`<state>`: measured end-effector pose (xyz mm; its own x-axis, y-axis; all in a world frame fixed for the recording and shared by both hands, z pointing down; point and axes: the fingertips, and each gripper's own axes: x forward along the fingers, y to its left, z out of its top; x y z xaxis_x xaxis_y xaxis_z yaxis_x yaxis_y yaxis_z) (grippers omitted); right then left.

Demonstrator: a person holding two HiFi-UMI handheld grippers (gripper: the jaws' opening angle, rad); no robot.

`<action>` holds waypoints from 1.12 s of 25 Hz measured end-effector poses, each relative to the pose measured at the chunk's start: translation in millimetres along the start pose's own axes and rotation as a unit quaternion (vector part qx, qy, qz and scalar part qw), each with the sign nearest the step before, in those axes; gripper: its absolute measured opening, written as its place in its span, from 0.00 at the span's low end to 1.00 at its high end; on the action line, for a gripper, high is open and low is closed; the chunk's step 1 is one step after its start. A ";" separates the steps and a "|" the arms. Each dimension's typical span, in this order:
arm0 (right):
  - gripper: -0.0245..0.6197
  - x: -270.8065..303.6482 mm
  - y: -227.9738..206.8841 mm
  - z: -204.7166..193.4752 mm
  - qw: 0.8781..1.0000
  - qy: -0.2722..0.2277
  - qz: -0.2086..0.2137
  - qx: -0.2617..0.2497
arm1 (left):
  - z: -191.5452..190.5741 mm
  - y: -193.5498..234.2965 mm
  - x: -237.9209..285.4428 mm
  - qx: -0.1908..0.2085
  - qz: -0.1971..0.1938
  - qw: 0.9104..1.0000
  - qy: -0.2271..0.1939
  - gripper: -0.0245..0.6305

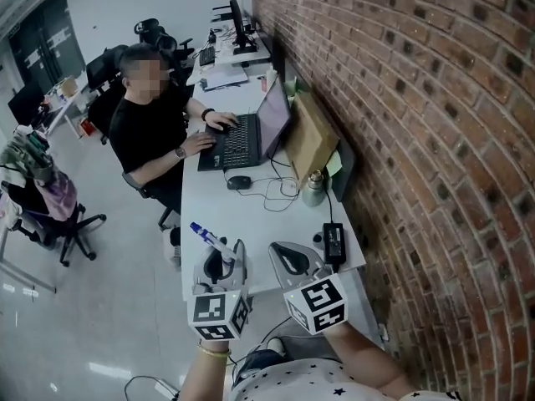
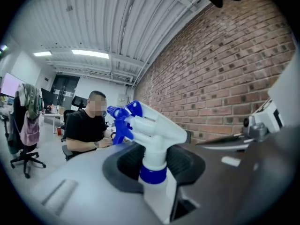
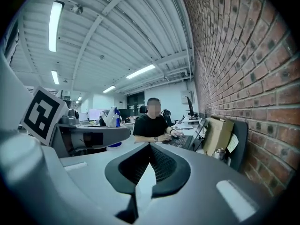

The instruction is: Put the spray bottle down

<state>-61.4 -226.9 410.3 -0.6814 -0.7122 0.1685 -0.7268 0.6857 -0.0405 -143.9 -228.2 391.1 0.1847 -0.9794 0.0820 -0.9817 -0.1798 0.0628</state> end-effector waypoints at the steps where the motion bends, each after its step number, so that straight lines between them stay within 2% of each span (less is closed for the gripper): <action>1: 0.04 8.4 -5.0 1.3 1.000 -0.001 -0.006 0.003 | 1.0 2.7 10.6 0.003 -0.006 1.000 -0.003 0.23; 11: 0.04 62.8 -37.6 -2.9 0.999 0.005 -0.042 0.027 | -8.0 24.4 84.9 -0.006 -0.041 0.999 -0.009 0.23; 19: 0.04 73.7 -41.0 -11.5 0.998 0.007 -0.057 0.032 | -24.1 31.0 102.2 -0.010 -0.046 0.999 0.005 0.23; 23: 0.04 73.3 -37.6 -15.2 0.998 0.007 -0.059 0.035 | -30.8 31.1 105.6 0.000 -0.044 0.999 0.027 0.23; 28: 0.04 69.4 -32.0 -16.1 0.998 0.008 -0.056 0.035 | -36.4 30.6 104.2 0.007 -0.039 0.998 0.045 0.36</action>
<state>-84.1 -295.9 439.2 -0.5942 -0.7810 0.1925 -0.8032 0.5891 -0.0891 -153.0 -332.4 437.7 0.2630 -0.9502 0.1669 -0.9647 -0.2569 0.0579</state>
